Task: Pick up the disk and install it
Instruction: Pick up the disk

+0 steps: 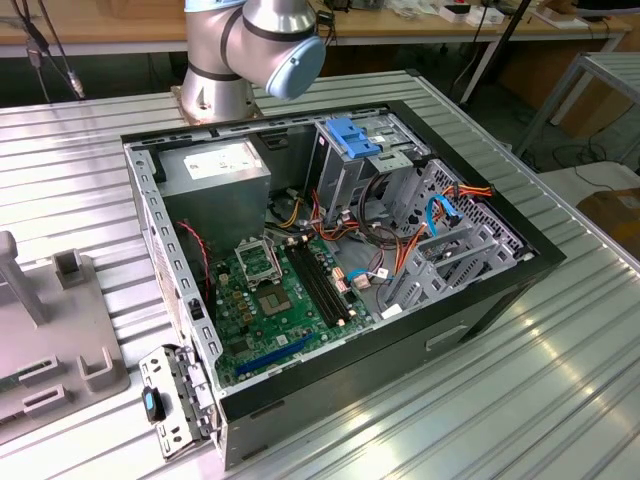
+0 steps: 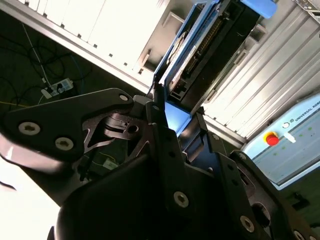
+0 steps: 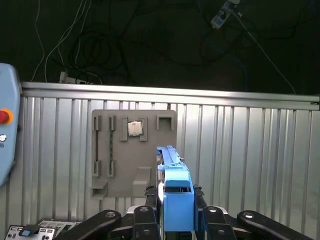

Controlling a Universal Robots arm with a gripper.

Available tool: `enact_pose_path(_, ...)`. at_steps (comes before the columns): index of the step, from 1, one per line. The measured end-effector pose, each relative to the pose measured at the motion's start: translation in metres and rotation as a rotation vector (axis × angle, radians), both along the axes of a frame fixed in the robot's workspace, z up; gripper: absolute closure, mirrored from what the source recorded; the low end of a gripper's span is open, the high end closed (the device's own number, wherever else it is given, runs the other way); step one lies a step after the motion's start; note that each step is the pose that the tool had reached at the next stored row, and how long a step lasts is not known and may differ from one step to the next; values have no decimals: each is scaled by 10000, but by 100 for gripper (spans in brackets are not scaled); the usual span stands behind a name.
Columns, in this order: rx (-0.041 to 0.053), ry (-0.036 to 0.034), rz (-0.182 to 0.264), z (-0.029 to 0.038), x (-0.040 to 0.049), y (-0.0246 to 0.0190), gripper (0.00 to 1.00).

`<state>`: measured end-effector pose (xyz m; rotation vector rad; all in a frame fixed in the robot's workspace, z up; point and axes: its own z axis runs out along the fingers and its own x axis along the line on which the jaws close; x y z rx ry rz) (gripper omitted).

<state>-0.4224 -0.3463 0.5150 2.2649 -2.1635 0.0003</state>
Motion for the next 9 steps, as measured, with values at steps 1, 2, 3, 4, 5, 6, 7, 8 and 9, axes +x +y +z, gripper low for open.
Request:
enact_pose_path(1,0,0,1,0,40,0,64)
enact_pose_path(2,0,1,1,0,87,0,64)
enact_pose_path(3,0,0,0,0,143,0,64)
enact_pose_path(4,0,1,0,0,197,0,64)
enact_pose_path(5,0,0,0,0,247,1,64)
enact_pose_path(6,0,0,0,0,292,1,64)
enact_pose_path(7,0,0,0,0,335,1,64)
enact_pose_path(8,0,0,1,0,414,2,64)
enact_pose_path(9,0,0,0,0,453,3,64)
